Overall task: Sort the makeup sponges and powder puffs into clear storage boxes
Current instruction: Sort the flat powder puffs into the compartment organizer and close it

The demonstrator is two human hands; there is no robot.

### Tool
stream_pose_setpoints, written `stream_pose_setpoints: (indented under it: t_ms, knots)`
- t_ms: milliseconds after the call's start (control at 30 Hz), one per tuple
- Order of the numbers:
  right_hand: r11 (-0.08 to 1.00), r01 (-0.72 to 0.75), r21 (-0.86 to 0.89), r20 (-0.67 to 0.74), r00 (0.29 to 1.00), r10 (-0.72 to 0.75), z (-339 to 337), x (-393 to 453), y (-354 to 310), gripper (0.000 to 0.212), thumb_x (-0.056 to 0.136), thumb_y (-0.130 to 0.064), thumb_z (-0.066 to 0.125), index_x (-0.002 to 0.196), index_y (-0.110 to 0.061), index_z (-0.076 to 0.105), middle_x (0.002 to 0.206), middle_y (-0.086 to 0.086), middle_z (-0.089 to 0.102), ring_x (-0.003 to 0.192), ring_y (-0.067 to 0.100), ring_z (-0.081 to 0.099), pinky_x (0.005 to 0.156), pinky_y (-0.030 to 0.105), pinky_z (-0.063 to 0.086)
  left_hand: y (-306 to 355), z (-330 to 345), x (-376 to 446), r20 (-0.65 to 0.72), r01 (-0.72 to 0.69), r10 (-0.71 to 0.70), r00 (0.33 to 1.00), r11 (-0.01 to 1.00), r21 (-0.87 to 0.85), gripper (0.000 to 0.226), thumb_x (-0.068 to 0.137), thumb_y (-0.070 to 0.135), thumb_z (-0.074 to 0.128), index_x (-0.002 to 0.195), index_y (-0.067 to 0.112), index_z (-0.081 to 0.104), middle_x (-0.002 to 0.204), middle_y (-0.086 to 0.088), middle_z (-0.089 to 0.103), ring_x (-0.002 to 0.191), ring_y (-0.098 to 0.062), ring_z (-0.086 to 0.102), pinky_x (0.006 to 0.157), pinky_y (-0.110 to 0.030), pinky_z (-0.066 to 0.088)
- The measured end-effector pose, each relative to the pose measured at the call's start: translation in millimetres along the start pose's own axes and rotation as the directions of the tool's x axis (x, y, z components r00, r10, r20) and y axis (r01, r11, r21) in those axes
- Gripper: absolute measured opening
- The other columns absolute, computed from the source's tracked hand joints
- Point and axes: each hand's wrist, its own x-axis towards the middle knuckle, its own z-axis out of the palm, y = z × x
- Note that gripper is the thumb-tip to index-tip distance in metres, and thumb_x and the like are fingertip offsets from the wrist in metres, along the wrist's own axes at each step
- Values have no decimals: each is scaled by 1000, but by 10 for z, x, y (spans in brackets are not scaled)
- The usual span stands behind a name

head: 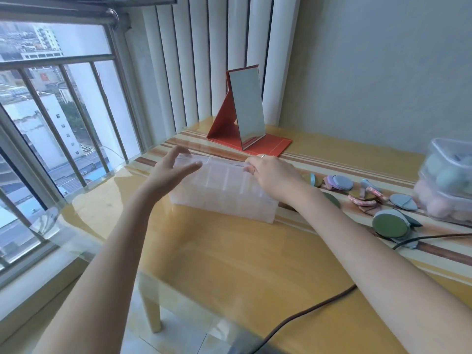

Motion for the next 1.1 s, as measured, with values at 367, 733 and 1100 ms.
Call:
stream_pose_setpoints:
  t_ms: [367,733,1100]
  knots:
    - [990,-66,124,-171,981,87,27,25,9,32,104,-33,33,115,-25,62,112,1,64,105,26,52,73,37,39,52,266,-217,-392,-103,74,917,993,-54,36,72,53,72,92,28,57,92,18,58,98,-11,54,72,-15,36]
    - [945,-98,312,-300,934,196,-66,104,-6,21,97,-29,54,110,-14,47,109,6,60,98,27,55,69,35,47,-11,82,-317,64,272,-282,957,803,-530,149,27,49,94,150,32,12,154,-9,23,120,-26,49,99,-43,46]
    - [839,-435,326,75,897,436,92,-12,202,57,86,-30,49,142,-28,41,143,9,39,123,30,46,90,36,44,75,272,-661,-254,-179,98,962,930,-320,113,45,47,86,139,51,25,136,30,26,129,6,33,105,-28,35]
